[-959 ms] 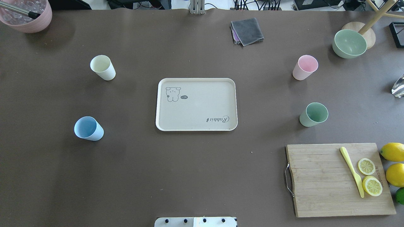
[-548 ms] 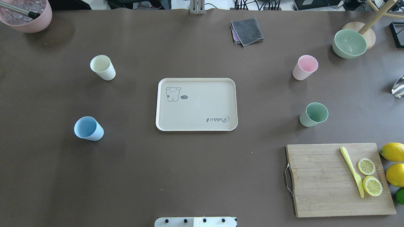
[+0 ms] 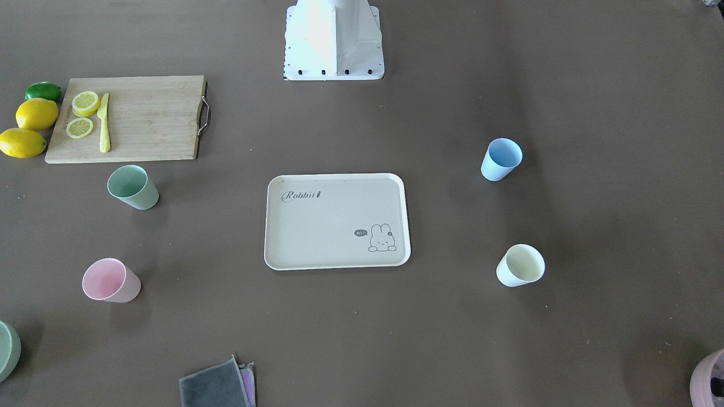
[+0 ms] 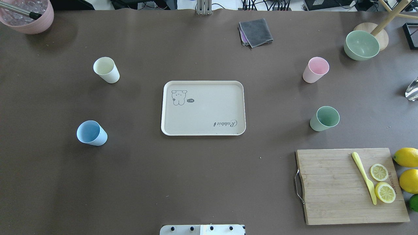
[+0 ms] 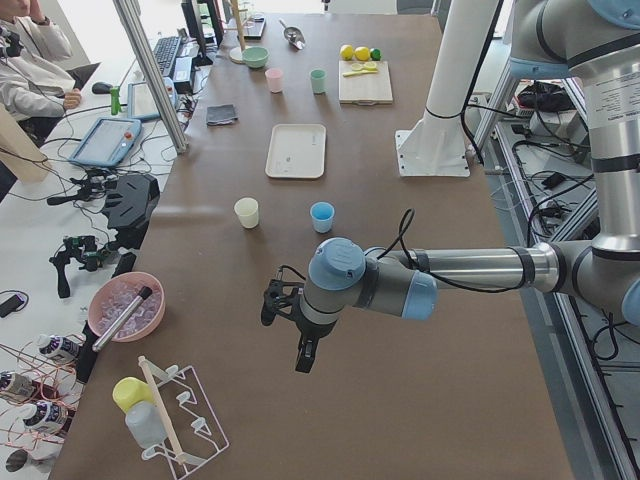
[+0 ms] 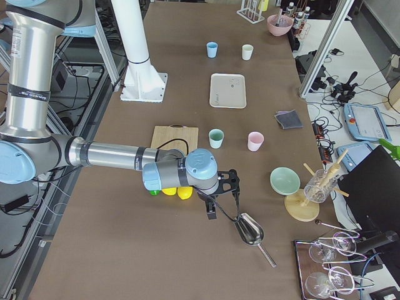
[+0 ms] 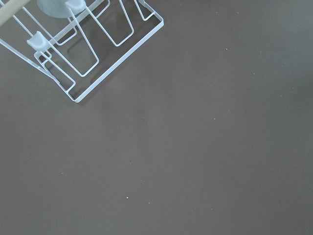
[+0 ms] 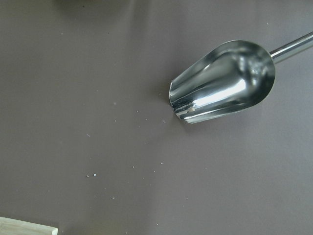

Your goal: Place all cups on tray

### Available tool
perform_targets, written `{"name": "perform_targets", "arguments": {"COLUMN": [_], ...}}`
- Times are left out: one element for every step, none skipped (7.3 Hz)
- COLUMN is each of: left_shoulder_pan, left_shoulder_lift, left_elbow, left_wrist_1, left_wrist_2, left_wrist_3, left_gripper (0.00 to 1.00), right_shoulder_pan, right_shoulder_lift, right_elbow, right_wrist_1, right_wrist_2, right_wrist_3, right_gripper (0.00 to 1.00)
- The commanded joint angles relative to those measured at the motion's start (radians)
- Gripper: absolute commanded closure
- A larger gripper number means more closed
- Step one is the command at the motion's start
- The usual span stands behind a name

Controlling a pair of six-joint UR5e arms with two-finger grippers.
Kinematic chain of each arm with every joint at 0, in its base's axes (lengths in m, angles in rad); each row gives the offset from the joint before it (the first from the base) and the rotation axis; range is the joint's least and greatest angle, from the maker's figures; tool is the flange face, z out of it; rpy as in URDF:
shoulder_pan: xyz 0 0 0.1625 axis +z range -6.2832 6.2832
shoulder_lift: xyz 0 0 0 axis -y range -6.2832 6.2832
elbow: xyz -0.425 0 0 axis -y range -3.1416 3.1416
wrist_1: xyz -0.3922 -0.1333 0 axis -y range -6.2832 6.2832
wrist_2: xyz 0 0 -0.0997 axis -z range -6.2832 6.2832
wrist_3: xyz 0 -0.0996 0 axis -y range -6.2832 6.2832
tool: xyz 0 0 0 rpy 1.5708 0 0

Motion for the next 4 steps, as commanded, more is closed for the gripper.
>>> {"name": "perform_targets", "arguments": {"left_shoulder_pan": [0.0,0.0,0.0,0.001], "left_shoulder_lift": [0.007,0.007,0.008,0.01], "left_elbow": [-0.004,-0.005,-0.013,-0.029], "left_wrist_1": [-0.016,-0.013,-0.013,-0.029], "left_wrist_2": [-0.048,-0.05,-0.068,-0.106], "left_wrist_3": [-0.005,-0.007,-0.01,-0.081], "left_gripper": [0.02,0.02,0.02,0.02], "right_shoulder_pan": [0.0,-0.002,-0.014,-0.069], "right_shoulder_lift": [-0.002,-0.005,-0.004,-0.004], "right_elbow": [0.002,0.001,0.012,0.045], "right_wrist_1": [0.007,0.067,0.092,0.112], "right_wrist_2": [0.081,0.14,0.151,0.142], "right_wrist_3": [0.003,0.019,0.071,0.164], "right_gripper": [0.0,0.0,0.0,0.0]}}
